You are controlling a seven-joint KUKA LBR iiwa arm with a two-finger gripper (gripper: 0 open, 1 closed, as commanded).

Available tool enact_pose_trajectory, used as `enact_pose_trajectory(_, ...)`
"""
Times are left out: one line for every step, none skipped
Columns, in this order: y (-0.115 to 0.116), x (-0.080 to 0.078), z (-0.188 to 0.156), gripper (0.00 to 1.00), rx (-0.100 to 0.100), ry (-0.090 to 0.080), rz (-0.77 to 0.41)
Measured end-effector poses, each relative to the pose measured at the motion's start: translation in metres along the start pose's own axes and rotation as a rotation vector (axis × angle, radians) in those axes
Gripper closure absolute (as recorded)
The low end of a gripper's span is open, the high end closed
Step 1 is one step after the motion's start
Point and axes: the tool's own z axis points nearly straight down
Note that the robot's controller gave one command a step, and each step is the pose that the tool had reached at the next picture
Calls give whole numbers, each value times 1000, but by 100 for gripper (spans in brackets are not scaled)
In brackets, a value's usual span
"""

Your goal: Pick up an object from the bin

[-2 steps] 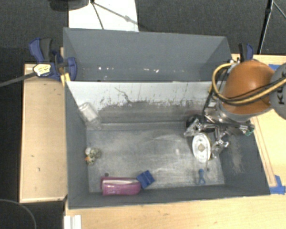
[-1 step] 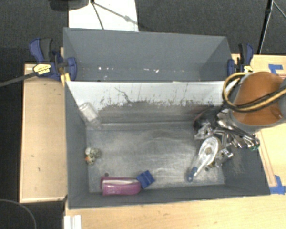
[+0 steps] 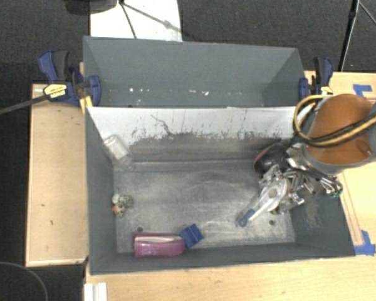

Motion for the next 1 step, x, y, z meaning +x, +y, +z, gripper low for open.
enact_pose_trajectory(-1,-3,-72,100,2,1,4)
